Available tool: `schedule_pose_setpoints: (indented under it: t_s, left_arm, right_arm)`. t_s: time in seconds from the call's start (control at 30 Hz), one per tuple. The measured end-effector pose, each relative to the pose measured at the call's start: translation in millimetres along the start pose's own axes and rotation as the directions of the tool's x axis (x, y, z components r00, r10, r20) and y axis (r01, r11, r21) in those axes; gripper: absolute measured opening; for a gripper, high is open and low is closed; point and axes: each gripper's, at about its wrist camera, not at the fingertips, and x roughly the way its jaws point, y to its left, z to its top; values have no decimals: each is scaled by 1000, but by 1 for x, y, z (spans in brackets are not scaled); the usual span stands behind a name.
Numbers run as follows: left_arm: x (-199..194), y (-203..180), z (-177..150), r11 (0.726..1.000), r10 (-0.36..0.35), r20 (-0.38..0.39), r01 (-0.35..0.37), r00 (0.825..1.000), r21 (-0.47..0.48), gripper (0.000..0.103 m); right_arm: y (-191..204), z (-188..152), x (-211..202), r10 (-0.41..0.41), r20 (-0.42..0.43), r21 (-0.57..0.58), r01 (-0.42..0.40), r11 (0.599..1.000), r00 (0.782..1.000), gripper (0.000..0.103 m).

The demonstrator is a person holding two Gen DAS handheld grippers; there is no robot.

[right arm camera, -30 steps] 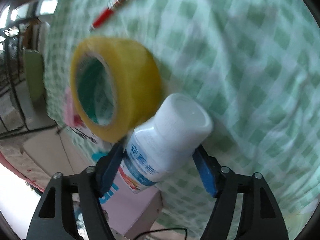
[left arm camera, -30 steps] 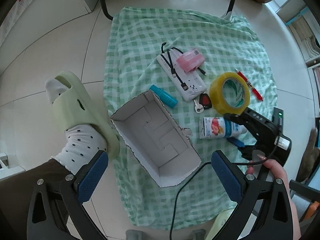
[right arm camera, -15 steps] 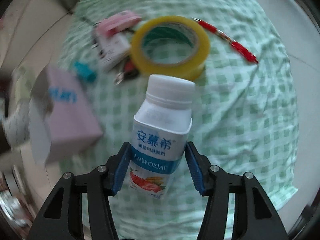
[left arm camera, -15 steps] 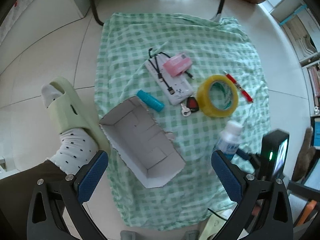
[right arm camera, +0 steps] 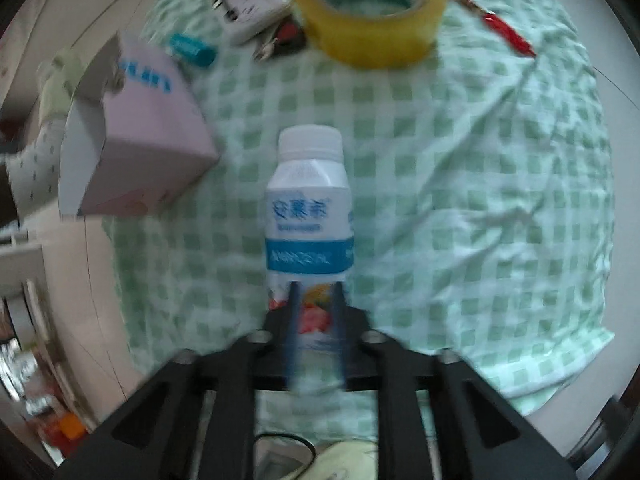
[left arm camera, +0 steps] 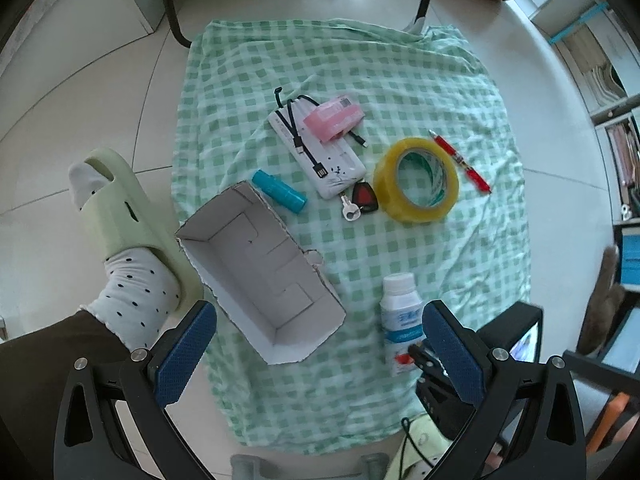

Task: Organize rigid objects
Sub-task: 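Grasp the white yogurt bottle with the right gripper and lift it, then hand the yogurt bottle from the right gripper to the left gripper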

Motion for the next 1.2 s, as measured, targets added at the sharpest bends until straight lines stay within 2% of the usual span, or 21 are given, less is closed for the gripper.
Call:
schedule_pose_setpoints:
  t_s: [0.03,0.07,0.1,0.3,0.33,0.37,0.47,0.5,0.57,0.67,0.77,0.8,0.87,0.93,1.07,1.2]
  left_arm:
    - [1,1,-2,1000,-1,-4,1,1000,2,103]
    - [1,0,-2,1000,-3,-8,3,1000,2,103]
    - [2,1,-4,1000,-9,-15,9,1000,1,103]
    - [5,7,-5,1000,-13,-34,13,999,5,103]
    - [6,8,-6,1000,-14,-38,15,999,2,103]
    - [6,8,-5,1000,-17,-46,17,999,-2,103]
    - [7,5,-1,999,-32,-54,31,998,-14,103]
    - [6,4,0,999,-39,-51,38,998,-13,103]
    - [5,2,2,999,-52,-44,51,998,-5,103]
    - [4,-5,7,997,-81,-38,81,996,3,103]
    - [3,-5,7,991,-135,-39,135,990,4,103]
    - [3,-6,7,987,-161,-42,161,986,7,103]
    - [1,-7,8,979,-199,-50,200,979,21,103]
    - [-1,-8,8,975,-217,-53,219,975,47,103]
    - [1,-7,10,969,-235,-58,239,970,58,103]
    - [7,0,12,968,-250,-61,251,966,5,103]
  right_arm:
    - [1,7,4,5,-11,28,-5,1000,1000,54]
    - [0,9,7,3,-24,53,-2,999,1000,71]
    - [-2,12,12,1,-37,84,2,996,999,73]
    - [-14,26,40,-11,-99,186,29,982,995,71]
    - [-13,27,45,-5,-102,197,25,980,995,69]
    - [-14,28,46,9,-96,202,10,979,995,59]
    - [-11,29,37,9,-58,177,1,984,998,55]
    - [-12,30,28,48,-33,173,-42,984,998,55]
    - [-18,31,8,170,25,200,-171,965,985,55]
    - [-23,32,-32,316,149,179,-340,923,937,55]
    - [-26,31,-70,422,249,136,-463,876,872,55]
    - [-28,30,-83,469,283,123,-517,847,837,55]
    - [-26,29,-99,539,314,93,-591,801,781,55]
    - [-24,25,-111,582,322,52,-628,777,747,55]
    - [-6,11,-115,610,314,3,-643,766,728,55]
    - [11,10,-119,642,322,-48,-665,745,696,55]
